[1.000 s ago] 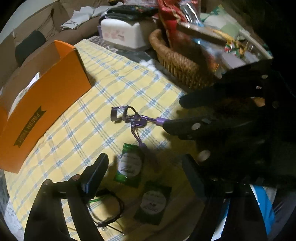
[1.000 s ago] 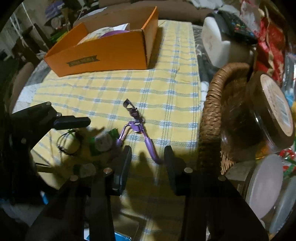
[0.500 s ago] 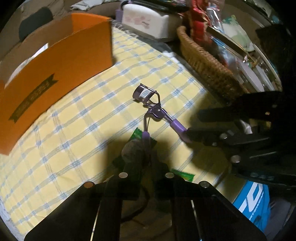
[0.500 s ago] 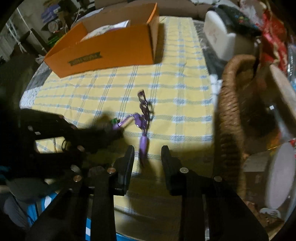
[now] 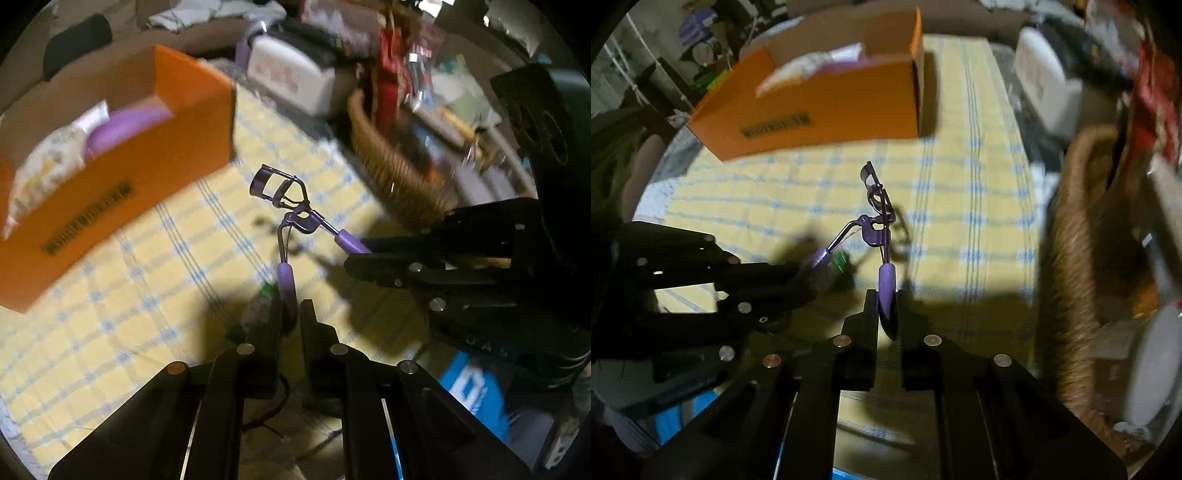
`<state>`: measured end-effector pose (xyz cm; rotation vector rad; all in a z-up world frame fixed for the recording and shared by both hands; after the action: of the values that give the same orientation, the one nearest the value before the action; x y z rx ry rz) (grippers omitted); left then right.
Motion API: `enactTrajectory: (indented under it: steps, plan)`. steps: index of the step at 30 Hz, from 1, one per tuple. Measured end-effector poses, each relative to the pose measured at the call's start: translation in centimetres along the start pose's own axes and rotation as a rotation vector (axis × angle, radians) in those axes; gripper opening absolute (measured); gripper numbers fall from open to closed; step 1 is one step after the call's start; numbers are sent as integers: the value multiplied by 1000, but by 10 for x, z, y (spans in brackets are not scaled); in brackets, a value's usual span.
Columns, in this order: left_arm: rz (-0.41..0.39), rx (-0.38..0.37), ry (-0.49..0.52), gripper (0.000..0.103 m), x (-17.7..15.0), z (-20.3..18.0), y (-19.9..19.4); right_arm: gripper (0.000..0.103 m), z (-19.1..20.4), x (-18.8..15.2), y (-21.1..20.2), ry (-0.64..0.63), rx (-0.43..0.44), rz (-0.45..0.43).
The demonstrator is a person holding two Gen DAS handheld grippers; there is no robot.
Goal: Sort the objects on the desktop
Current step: 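Lower the eyelash curler onto the purple plate in the box and open both grippers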
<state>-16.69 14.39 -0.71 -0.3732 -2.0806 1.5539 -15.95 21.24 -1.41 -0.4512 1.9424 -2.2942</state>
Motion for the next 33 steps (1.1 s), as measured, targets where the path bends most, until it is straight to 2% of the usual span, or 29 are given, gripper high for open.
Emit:
enactTrajectory:
  steps: [2,6,10,12,17,21,23,26,29,31,32,33]
  plan:
    - [-36,24,8,8,9,7,-25,9,7,12,-19,-20,-23,-37]
    - [-92,56,-16,8,40,35,-65,8,25,59,-54,-57,-38,-104]
    - [-88,104,-44,8,79,71,-74,8,30,114,-59,-53,-19,-122]
    - [-84,111,-68,8,101,89,-69,9,27,139,-53,-33,8,-122]
    - [-47,121,-96,8,127,122,-39,9,11,181,-17,13,65,-73]
    - [7,115,-118,9,134,141,-7,7,6,198,16,12,46,-29]
    - [27,150,-124,10,132,146,4,7,4,203,26,10,31,-15]
    - [17,167,-133,21,125,149,3,9,2,206,29,20,36,-22]
    - [-41,150,-148,31,114,150,-16,10,-6,199,17,47,94,-62]
    - [-89,145,-120,43,98,140,-34,11,-8,190,7,45,115,-82]
    - [-105,134,-100,47,90,135,-41,14,-7,179,-2,33,122,-94]
    - [-114,123,-78,57,82,130,-46,22,-6,169,-8,20,123,-98]
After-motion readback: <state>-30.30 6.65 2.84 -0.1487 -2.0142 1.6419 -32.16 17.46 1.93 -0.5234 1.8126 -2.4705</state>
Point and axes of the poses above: each gripper's, at about its wrist camera, not at the fingertips, and y roughly the way its jaws point, z to its left, x to its top, the point moved 4 cm from there along y, roughly the way its jaws point, and after that the axes turned 14 degrees about z, right-handed, at the moved point
